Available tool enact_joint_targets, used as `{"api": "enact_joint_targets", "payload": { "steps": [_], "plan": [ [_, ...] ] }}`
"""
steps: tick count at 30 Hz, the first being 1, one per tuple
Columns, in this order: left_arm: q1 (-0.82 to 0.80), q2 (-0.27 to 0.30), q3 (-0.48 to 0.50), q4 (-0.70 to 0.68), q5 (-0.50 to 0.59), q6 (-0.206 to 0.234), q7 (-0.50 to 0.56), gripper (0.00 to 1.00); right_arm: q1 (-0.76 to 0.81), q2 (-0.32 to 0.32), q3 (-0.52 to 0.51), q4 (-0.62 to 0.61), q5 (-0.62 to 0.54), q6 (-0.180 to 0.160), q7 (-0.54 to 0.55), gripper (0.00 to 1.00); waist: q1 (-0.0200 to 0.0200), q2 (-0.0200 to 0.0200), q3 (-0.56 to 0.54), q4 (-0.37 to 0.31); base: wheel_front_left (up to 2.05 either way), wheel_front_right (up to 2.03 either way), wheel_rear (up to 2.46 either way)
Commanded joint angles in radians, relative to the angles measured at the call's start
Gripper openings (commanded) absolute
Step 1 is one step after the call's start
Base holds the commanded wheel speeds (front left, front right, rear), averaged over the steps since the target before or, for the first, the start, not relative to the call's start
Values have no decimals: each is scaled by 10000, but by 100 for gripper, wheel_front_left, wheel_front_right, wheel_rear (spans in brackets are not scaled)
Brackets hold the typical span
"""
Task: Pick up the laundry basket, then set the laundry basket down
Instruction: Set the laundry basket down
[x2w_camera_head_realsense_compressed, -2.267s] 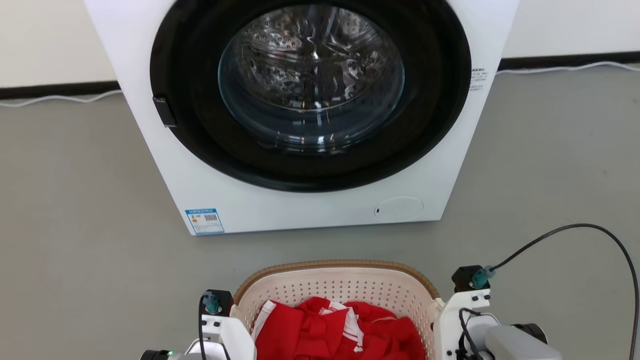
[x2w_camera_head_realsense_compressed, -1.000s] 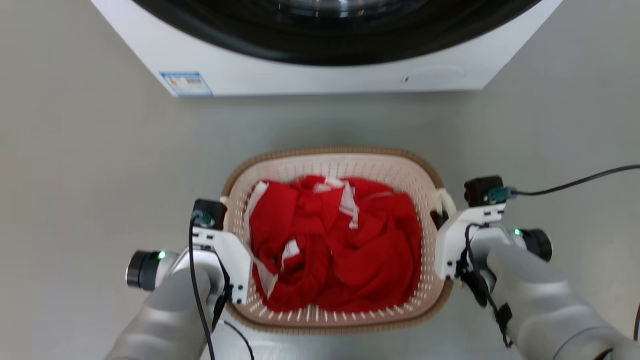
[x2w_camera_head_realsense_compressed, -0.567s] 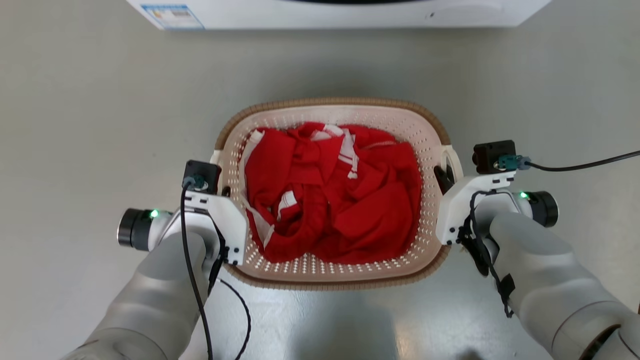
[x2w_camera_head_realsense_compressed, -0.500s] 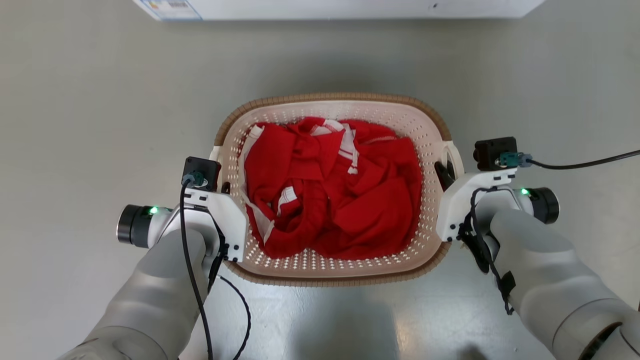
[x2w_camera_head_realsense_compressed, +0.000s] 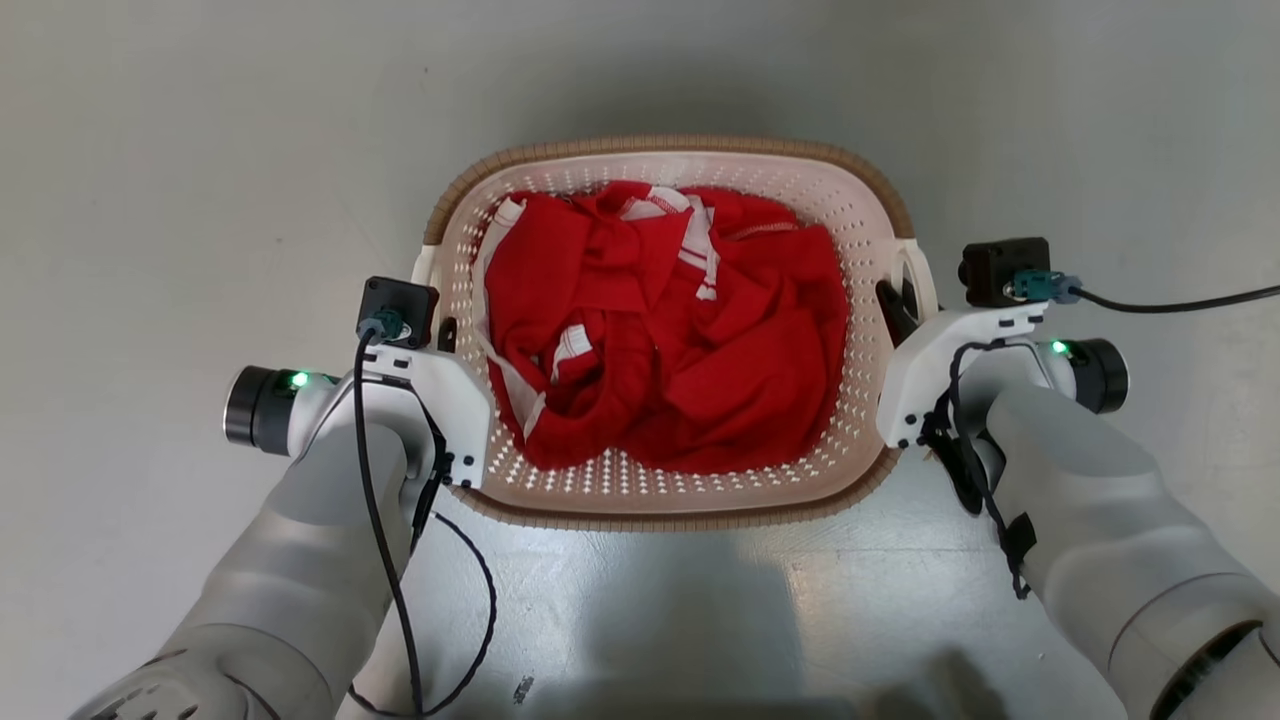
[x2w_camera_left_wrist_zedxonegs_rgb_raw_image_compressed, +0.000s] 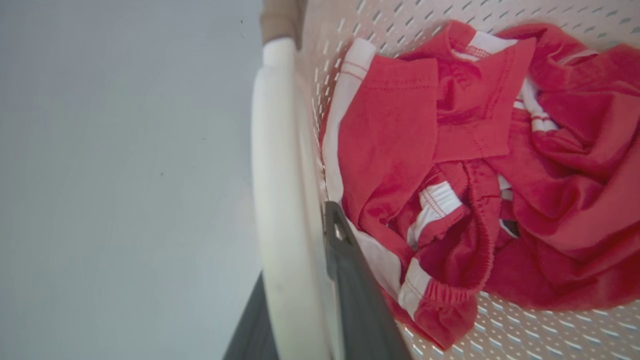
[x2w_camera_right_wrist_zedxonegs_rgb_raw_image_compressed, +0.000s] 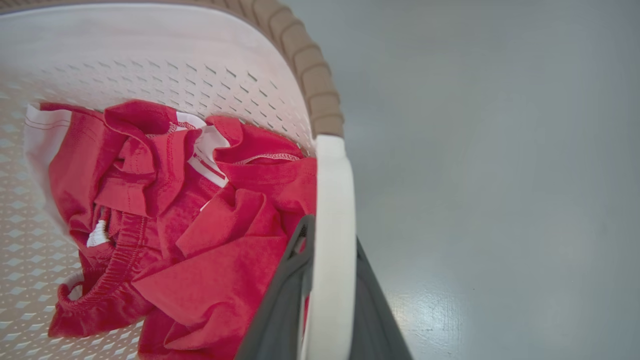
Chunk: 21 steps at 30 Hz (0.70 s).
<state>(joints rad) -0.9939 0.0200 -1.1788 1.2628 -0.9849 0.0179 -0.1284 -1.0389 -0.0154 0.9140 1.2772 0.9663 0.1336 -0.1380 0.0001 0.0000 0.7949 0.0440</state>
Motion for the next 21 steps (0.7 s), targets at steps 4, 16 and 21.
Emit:
{"api": "enact_joint_targets", "payload": {
  "steps": [4, 16, 21],
  "plan": [
    [20, 717, -91, 280, 287, 185, -113, 0, 100, -348, -240, 135, -328, -29, -346, 0, -1, 0, 164, 7, 0, 0, 0],
    [-106, 678, -145, 280, 303, 145, -451, 0, 33, -348, -1010, 136, -1045, -29, -468, 0, -1, 0, 468, 21, 0, 0, 0],
    [-182, 657, -150, 280, 294, 97, -592, 0, -15, -348, -1297, 136, -1357, -29, -553, 0, -1, 0, 586, 46, 0, 0, 0]
  ]
}}
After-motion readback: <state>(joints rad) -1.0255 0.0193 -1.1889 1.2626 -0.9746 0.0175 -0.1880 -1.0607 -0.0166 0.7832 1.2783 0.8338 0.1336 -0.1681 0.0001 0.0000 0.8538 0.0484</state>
